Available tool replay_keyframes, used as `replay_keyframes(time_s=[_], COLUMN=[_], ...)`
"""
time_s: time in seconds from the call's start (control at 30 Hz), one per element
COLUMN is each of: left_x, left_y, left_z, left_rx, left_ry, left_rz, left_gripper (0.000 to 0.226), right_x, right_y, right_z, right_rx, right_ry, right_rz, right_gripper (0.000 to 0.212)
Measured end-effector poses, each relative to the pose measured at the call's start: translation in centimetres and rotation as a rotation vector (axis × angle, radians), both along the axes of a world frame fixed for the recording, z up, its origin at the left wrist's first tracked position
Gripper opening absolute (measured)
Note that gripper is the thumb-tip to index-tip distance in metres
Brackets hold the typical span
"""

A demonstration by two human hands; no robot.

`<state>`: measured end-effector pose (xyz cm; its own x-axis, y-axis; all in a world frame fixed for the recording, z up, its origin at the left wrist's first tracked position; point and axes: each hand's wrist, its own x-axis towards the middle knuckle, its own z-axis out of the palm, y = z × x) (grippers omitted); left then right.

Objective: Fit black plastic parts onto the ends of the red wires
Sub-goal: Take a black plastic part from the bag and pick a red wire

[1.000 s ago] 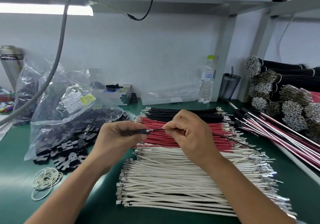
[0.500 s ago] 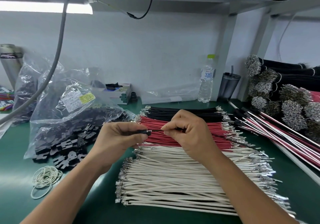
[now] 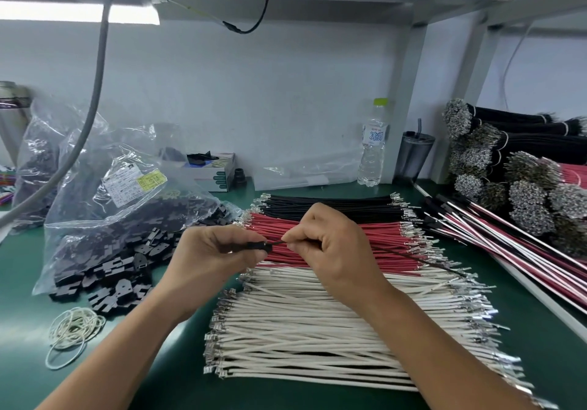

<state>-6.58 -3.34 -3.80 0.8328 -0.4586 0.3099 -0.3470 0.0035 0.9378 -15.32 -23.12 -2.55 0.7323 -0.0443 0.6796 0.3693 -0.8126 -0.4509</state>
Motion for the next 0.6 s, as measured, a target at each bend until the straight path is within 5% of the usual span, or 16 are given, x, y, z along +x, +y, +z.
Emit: replay_keyframes(time_s=[0.6], left_x=[-0.23], left_y=[-0.52], left_z=[0.33], left_rx=[-0.026], left_ry=[-0.023], left_rz=[0.050], left_gripper=[0.025], right_x=[0.62], right_y=[0.53], right_z=[0.05], right_rx=[-0.174], right_ry=[-0.039], right_rz=[-0.029], right_gripper=[0.007])
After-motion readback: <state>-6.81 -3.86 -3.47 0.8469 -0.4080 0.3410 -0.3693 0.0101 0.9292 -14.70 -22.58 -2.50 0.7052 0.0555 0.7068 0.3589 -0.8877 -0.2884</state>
